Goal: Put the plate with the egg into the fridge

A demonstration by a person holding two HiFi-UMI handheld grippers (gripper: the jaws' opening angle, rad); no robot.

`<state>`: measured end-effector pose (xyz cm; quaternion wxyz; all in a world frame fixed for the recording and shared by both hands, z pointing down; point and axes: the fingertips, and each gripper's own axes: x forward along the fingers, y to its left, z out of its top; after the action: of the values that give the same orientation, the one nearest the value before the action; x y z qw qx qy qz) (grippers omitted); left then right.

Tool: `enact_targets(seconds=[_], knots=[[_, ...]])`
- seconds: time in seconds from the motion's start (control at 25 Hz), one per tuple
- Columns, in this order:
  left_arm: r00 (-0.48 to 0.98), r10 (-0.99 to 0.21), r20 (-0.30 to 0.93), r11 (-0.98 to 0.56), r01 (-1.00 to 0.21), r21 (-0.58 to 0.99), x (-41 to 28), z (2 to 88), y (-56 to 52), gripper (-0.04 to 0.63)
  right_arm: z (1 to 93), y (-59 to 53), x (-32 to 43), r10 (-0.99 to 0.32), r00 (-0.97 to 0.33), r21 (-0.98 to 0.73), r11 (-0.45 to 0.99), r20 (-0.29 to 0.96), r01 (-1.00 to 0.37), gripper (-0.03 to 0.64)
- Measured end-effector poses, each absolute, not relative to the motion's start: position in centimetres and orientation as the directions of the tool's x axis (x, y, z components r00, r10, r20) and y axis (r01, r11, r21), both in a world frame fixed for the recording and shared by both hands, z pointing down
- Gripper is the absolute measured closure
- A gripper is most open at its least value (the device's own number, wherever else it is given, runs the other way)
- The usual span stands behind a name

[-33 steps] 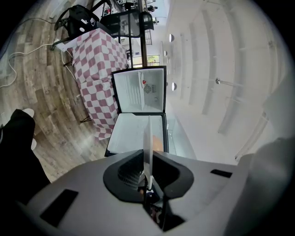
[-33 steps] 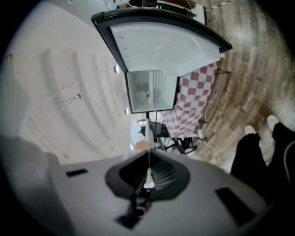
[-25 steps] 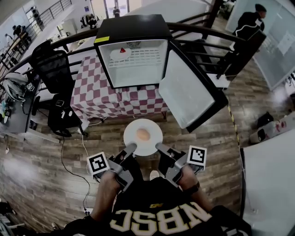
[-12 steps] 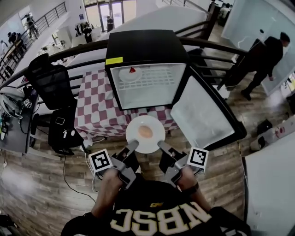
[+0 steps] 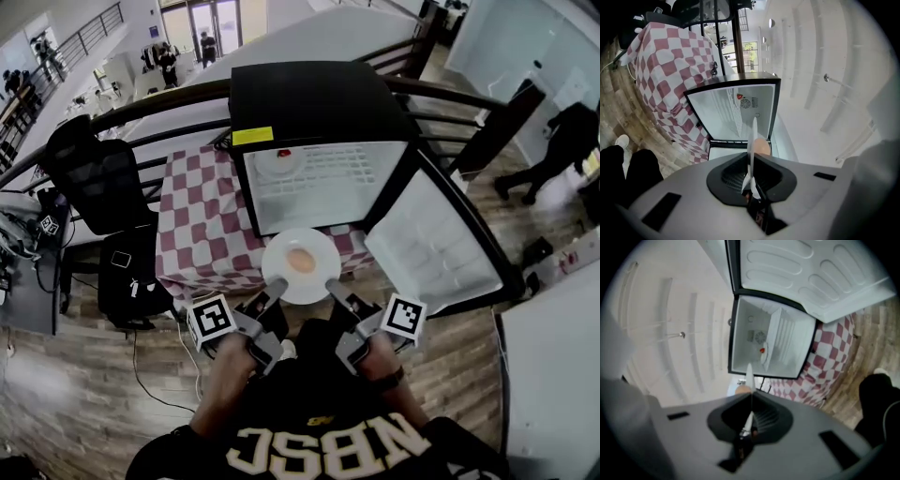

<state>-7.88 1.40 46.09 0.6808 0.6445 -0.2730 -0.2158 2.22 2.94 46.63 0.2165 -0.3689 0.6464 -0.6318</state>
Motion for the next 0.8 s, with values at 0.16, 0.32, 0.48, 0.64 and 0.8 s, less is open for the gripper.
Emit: enact_targets(seconds=[0.16, 0.32, 0.48, 0.64, 0.8], knots=[[0.765, -0.628, 0.143, 0.134, -0.074, 0.988, -7.4, 49.3, -0.4, 0.558, 49.1, 1.3, 2.7, -0.765, -0.597, -0.961, -0.104, 0.241, -0.255, 0.591], [0.754, -0.631, 0.184, 0.145, -0.119, 0.982, -6.3, 53.1, -2.7, 0.563, 52.3, -0.7, 3.8, -0.768, -0.568, -0.942, -0.139, 0.297, -0.304, 0.591], [0.733, -0.646, 0.212, 0.162, -0.14, 0.977, -5.4, 56.7, -4.9, 0.563, 55.4, -3.2, 4.6, -0.764, -0.558, -0.934, -0.165, 0.325, -0.318, 0.591], [0.725, -0.647, 0.235, 0.194, -0.141, 0.971, -4.5, 59.5, -7.1, 0.563, 57.9, -6.0, 5.3, -0.761, -0.568, -0.937, -0.148, 0.313, -0.317, 0.591], [0.717, -0.648, 0.255, 0.237, -0.129, 0.963, -4.3, 62.5, -8.7, 0.563, 60.7, -8.0, 5.5, -0.733, -0.586, -0.922, -0.15, 0.345, -0.356, 0.591]])
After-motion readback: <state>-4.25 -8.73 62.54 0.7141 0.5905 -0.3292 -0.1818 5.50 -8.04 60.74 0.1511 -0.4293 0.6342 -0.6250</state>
